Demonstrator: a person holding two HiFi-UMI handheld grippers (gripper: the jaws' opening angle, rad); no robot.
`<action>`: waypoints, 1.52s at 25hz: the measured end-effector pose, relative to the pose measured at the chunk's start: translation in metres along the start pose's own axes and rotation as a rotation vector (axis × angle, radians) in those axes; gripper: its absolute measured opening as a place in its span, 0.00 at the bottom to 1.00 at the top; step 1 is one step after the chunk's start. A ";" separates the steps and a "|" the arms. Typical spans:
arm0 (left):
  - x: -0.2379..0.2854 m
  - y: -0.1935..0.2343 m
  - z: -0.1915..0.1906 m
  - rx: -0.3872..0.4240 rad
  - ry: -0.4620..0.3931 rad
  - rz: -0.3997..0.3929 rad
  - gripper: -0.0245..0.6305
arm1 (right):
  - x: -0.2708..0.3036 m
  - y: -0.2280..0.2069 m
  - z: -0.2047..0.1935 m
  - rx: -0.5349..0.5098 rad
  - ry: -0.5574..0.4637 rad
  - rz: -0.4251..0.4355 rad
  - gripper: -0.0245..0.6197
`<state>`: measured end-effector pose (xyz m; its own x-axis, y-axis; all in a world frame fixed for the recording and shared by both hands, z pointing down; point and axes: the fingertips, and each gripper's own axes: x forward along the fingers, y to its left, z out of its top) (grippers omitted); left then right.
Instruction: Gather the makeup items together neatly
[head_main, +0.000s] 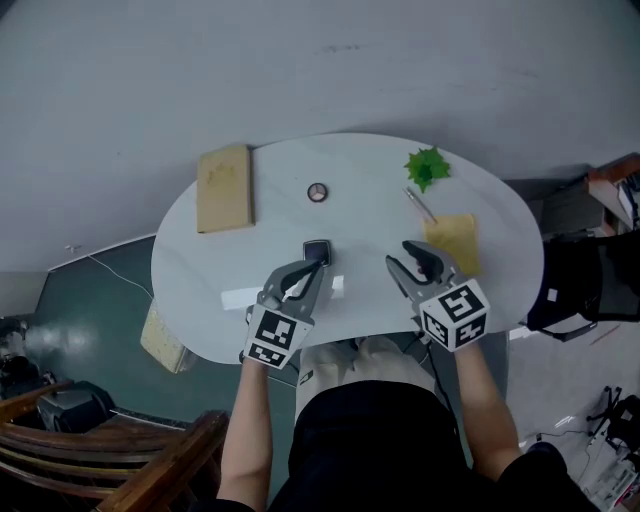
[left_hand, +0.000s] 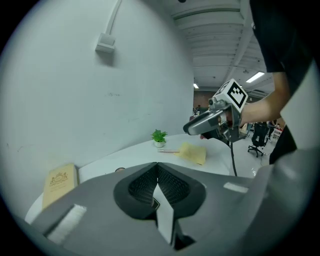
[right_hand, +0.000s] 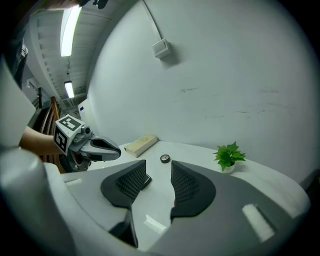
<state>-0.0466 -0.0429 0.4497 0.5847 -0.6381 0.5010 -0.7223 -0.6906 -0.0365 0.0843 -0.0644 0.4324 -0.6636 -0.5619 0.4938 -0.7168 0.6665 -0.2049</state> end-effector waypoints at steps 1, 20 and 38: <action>-0.001 0.000 0.003 -0.004 -0.007 0.006 0.04 | -0.002 -0.003 0.000 -0.004 0.000 -0.008 0.30; -0.008 -0.001 0.039 -0.194 -0.115 0.099 0.03 | 0.028 -0.080 -0.029 -0.103 0.143 -0.134 0.25; 0.007 -0.016 0.026 -0.194 -0.060 0.063 0.03 | 0.067 -0.150 -0.078 -0.137 0.327 -0.202 0.22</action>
<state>-0.0213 -0.0449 0.4317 0.5526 -0.7010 0.4507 -0.8125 -0.5736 0.1041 0.1641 -0.1633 0.5624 -0.3937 -0.5172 0.7600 -0.7756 0.6307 0.0274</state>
